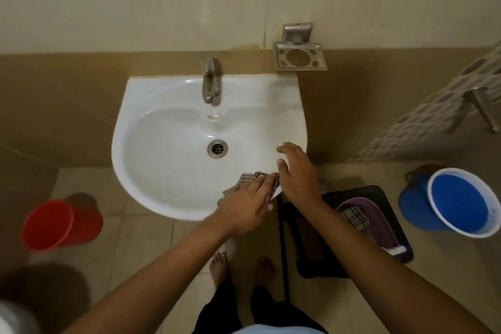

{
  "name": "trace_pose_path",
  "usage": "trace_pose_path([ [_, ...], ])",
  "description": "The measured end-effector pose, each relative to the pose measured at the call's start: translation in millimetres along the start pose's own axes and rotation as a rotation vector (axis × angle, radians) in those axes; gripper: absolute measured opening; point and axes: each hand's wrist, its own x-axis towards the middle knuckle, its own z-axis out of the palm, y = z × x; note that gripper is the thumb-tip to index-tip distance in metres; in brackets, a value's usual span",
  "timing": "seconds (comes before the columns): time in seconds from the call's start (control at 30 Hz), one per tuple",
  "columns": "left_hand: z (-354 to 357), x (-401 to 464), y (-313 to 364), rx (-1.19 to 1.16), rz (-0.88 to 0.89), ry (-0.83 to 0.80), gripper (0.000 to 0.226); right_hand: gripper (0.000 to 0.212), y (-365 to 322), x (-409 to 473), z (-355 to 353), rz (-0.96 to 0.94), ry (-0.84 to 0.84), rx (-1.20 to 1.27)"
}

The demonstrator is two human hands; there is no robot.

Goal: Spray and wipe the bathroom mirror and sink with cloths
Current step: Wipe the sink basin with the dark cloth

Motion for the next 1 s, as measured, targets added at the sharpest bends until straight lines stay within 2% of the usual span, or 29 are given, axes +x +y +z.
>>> trace_pose_path([
  [0.13, -15.1, -46.2, -40.8, 0.144, 0.0, -0.102, 0.071, 0.034, -21.6, -0.8, 16.9, -0.134, -0.148, -0.008],
  [0.3, -30.0, -96.3, -91.0, 0.388, -0.074, -0.071, 0.085, 0.033, -19.2, -7.7, 19.0, -0.139, -0.212, -0.047],
  [0.37, -28.9, -95.2, -73.5, 0.405, -0.148, -0.05, 0.086, 0.033, -15.1, -12.3, 19.0, -0.117, -0.209, -0.057],
  [0.43, -20.4, -82.5, -43.6, 0.306, -0.188, -0.001, 0.077, 0.032, -14.2, -15.3, 20.4, -0.098, -0.2, -0.059],
  [0.53, 2.7, -60.5, -8.1, 0.207, -0.189, 0.08, 0.066, 0.031, -19.5, -18.3, 26.8, -0.095, -0.187, -0.074],
  [0.63, 13.8, -58.7, -7.1, 0.229, -0.144, 0.198, 0.056, 0.03, -26.8, -19.6, 35.0, -0.093, -0.164, -0.079],
  [0.8, 9.4, -113.2, -81.5, 0.339, -0.02, 0.278, 0.051, 0.031, -47.4, -24.3, 56.1, -0.054, -0.15, -0.072],
  [1.0, -51.7, -155.3, -224.1, 0.473, -0.018, 0.222, 0.052, 0.03, -88.9, -36.0, 95.6, -0.03, -0.148, -0.068],
])
